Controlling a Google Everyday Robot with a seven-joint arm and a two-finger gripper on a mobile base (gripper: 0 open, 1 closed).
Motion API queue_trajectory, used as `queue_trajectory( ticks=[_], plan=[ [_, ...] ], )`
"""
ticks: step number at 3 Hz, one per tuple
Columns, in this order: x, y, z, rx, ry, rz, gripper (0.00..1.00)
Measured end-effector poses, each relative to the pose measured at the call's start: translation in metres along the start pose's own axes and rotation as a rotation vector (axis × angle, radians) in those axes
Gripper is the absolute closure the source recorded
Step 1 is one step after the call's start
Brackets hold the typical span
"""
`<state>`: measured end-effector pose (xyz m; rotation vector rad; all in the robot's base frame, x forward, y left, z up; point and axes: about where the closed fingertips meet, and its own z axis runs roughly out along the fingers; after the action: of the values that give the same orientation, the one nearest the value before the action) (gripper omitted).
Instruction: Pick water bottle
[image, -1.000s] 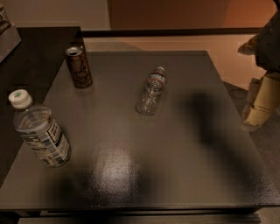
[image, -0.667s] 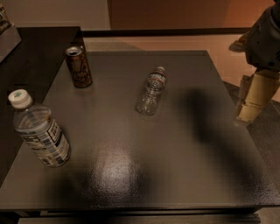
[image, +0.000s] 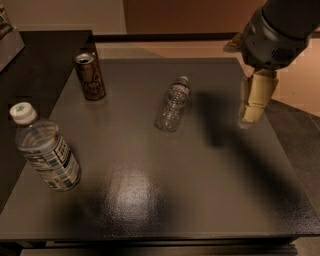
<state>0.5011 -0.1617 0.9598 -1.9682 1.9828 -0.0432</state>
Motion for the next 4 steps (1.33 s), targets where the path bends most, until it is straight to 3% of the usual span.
queue_trajectory(
  ticks=[2, 4],
  plan=[
    [-0.033, -0.039, 0.039, -0.004, -0.096, -0.281, 0.0],
    [-0.065, -0.058, 0.083, -0.091, -0.087, -0.626, 0.0]
  ],
)
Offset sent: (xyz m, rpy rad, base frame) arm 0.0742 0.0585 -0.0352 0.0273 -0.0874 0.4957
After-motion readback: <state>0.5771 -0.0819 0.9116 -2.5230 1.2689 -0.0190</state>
